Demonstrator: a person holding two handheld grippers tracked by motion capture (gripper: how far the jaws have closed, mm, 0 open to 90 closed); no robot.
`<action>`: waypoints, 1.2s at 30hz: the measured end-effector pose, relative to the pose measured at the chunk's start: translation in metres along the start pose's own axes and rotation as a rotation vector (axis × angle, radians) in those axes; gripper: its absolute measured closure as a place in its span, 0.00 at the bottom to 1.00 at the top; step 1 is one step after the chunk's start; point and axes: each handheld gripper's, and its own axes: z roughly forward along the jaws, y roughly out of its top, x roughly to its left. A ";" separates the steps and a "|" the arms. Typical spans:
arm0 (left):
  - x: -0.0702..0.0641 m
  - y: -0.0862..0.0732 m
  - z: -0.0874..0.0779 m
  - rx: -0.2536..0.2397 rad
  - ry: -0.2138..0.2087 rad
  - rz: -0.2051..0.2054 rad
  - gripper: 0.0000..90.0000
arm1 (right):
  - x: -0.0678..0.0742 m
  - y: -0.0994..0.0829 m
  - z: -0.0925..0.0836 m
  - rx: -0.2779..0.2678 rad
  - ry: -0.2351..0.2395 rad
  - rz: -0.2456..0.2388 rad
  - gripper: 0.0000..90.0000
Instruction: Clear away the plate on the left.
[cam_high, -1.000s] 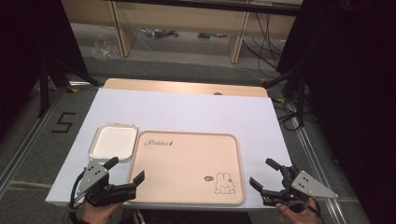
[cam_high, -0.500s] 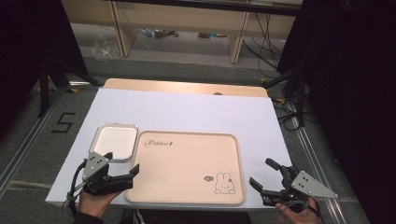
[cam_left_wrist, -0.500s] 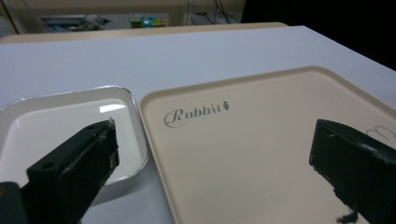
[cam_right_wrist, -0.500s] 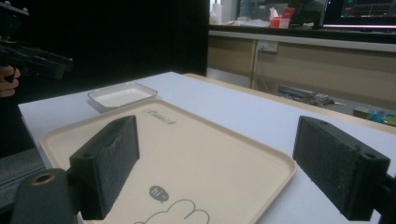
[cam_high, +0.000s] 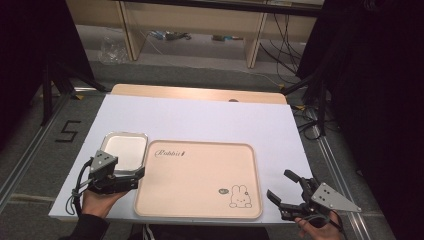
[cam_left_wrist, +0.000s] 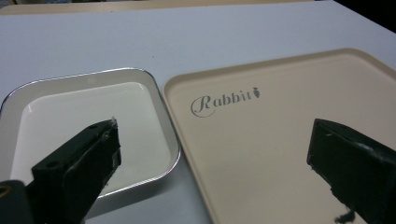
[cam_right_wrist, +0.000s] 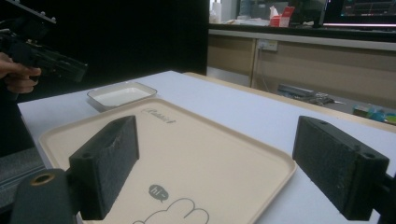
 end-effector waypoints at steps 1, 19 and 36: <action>0.002 0.001 0.001 0.017 0.004 0.002 0.03 | 0.000 0.000 0.000 0.000 0.000 0.000 0.17; 0.076 0.016 0.011 0.181 0.120 -0.076 0.09 | -0.001 0.000 -0.001 0.000 -0.012 -0.017 0.17; 0.138 0.025 0.047 0.378 0.124 -0.241 0.28 | -0.002 0.000 -0.002 0.004 -0.010 -0.021 0.17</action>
